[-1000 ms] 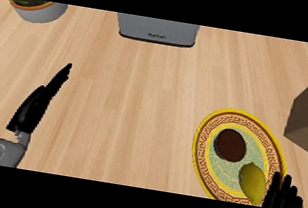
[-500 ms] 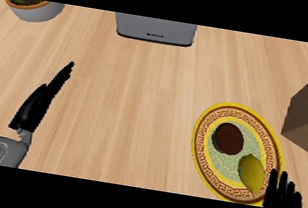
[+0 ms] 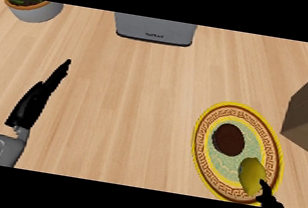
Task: Pick the lemon from the plate and place it in the cardboard box
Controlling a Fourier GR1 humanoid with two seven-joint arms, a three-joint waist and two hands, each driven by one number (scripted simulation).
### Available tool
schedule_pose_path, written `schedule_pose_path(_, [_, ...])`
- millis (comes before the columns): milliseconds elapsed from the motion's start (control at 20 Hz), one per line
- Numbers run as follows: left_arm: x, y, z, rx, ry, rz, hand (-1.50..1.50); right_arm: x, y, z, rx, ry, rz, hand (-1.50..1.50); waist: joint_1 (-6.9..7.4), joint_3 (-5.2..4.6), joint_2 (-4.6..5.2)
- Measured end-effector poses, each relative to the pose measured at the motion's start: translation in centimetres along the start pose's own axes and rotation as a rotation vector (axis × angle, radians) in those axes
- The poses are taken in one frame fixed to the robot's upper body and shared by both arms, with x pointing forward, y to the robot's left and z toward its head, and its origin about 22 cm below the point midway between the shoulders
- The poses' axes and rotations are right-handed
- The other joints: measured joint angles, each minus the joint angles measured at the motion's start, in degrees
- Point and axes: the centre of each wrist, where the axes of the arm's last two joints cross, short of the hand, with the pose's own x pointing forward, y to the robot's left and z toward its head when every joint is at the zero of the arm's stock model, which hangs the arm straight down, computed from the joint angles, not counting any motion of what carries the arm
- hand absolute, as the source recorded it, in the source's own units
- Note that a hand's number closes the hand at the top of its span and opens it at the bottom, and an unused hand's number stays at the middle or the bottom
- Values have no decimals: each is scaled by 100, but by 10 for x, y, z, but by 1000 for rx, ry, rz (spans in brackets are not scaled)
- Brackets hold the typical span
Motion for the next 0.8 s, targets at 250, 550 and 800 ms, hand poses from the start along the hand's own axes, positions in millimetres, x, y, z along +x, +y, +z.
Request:
schedule_pose_path(250, [-3, 1, 3, -5, 4, 1, 0, 1, -1, 1, -46, -5, 30, 150, -1, 54, 19])
schedule_pose_path(550, [2, -9, -1, -31, -23, 3, 0, 22, -1, -10, 146, -129, 161, 150, 120, 26, 91])
schedule_pose_path(800, [9, -11, -8, -51, -39, 3, 0, 33, -1, -26, 375, -264, 260, 150, 232, 41, 154])
